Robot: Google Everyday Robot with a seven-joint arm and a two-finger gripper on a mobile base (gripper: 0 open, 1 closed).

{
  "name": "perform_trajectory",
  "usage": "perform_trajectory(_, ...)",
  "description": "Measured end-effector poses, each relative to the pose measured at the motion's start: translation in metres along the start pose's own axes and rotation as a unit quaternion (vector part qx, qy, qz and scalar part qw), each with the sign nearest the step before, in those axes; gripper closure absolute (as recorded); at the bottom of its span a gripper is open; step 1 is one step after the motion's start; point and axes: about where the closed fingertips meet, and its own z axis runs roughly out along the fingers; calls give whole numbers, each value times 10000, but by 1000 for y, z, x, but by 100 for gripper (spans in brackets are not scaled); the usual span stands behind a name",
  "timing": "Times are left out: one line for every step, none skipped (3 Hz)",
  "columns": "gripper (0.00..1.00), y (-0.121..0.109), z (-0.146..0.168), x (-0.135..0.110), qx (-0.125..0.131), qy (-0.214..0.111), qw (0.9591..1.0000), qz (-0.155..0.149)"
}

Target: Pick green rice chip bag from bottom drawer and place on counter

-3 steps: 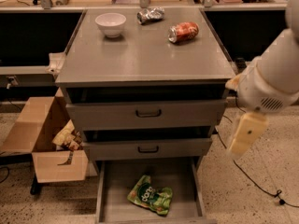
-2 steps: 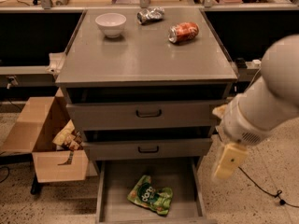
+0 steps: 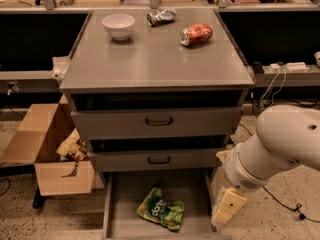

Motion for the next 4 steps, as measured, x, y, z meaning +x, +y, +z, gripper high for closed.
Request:
perform_trajectory(0, 0, 33, 0, -225, 3, 9997, -128)
perform_trajectory(0, 9, 95, 9, -554, -87, 9980, -307)
perform_trajectory(0, 14, 163, 19, -799, -328, 9958, -305)
perform_trajectory(0, 17, 217, 19, -968, -593, 9933, -194)
